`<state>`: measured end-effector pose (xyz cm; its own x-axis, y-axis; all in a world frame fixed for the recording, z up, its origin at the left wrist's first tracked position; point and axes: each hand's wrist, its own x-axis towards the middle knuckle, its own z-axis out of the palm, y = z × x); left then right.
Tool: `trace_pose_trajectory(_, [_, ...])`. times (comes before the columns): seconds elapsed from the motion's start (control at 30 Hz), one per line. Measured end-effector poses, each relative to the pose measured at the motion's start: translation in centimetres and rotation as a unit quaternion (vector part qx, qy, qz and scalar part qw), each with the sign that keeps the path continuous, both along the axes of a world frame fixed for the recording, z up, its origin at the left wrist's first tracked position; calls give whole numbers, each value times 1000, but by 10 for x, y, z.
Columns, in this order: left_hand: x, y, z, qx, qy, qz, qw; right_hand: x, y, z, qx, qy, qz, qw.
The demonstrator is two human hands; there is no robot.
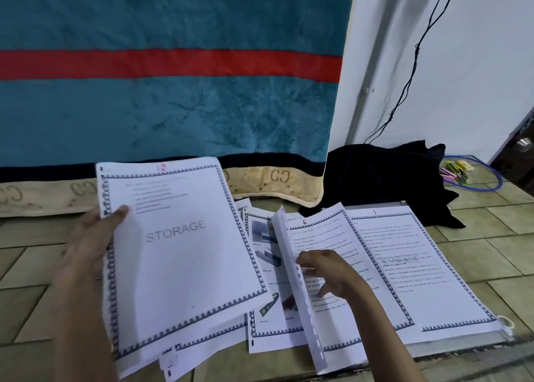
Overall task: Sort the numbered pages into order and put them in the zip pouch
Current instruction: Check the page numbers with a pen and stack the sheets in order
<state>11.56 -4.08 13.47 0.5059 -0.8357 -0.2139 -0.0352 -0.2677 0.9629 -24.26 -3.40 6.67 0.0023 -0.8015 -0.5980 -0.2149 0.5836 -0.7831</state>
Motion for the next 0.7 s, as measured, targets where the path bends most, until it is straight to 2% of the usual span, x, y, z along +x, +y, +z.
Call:
trace_pose_trajectory(0.3, [-51,-8,-70,72,-91,-106,988,-4,1,1,3,-29,5,1000])
trace_pose_trajectory(0.43, [-74,-6,-70,98,-125,-89,983,-9,1,0,-4,-54,1,999])
trace_pose_trajectory(0.53, [-90,-6,-72,91,-99,-96,986,-12,0,-1,-9,-67,-6,998])
trace_pose_trajectory(0.7, [-120,-2,-82,108,28,-149,982,-4,7,5,-5,-35,37,999])
